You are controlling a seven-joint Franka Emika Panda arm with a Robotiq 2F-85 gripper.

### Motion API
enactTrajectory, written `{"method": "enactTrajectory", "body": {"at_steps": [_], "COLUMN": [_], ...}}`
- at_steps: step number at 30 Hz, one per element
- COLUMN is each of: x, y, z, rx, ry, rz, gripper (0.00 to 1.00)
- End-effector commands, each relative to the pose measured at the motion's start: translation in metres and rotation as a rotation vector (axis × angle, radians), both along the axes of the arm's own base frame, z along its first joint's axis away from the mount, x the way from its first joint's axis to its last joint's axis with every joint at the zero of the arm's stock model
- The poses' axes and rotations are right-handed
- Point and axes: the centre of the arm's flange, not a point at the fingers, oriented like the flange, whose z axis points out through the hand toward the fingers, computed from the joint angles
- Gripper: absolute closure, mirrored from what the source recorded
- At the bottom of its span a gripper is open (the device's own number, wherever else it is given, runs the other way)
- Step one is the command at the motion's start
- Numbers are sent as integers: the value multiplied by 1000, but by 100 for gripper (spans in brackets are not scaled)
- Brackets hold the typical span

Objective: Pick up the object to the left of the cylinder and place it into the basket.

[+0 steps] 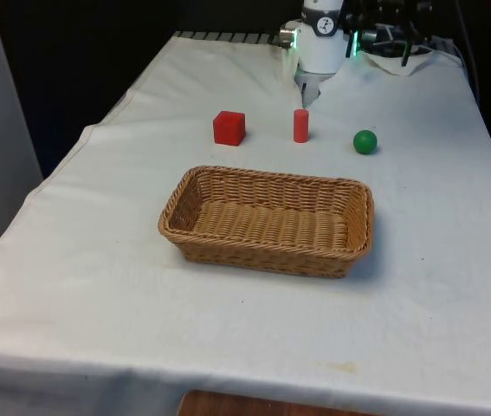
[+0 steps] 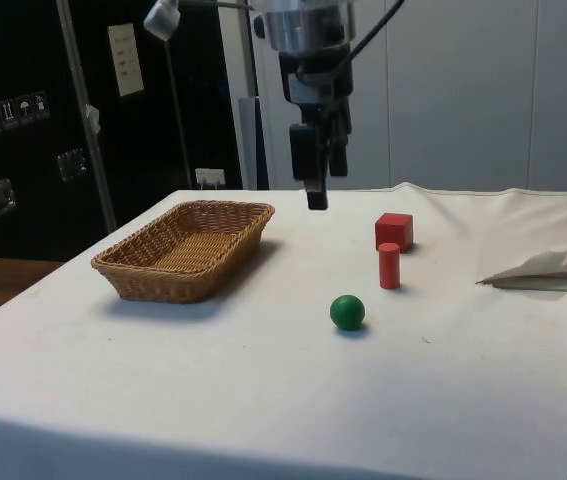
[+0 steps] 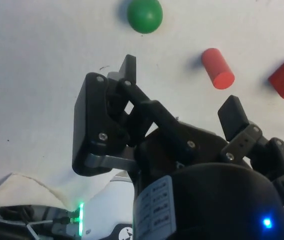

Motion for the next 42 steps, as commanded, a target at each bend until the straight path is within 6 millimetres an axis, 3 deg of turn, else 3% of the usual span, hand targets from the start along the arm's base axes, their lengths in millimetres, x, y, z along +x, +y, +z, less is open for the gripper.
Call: {"method": "enactTrajectory", "body": {"at_steps": [1, 21, 42], "x": [-2, -21, -22], "y": [1, 3, 4], "z": [-1, -37, -76], "rx": [0, 60, 68], "ry": [-15, -70, -73], "rz": [0, 6, 14], "gripper": [0, 0, 0]}}
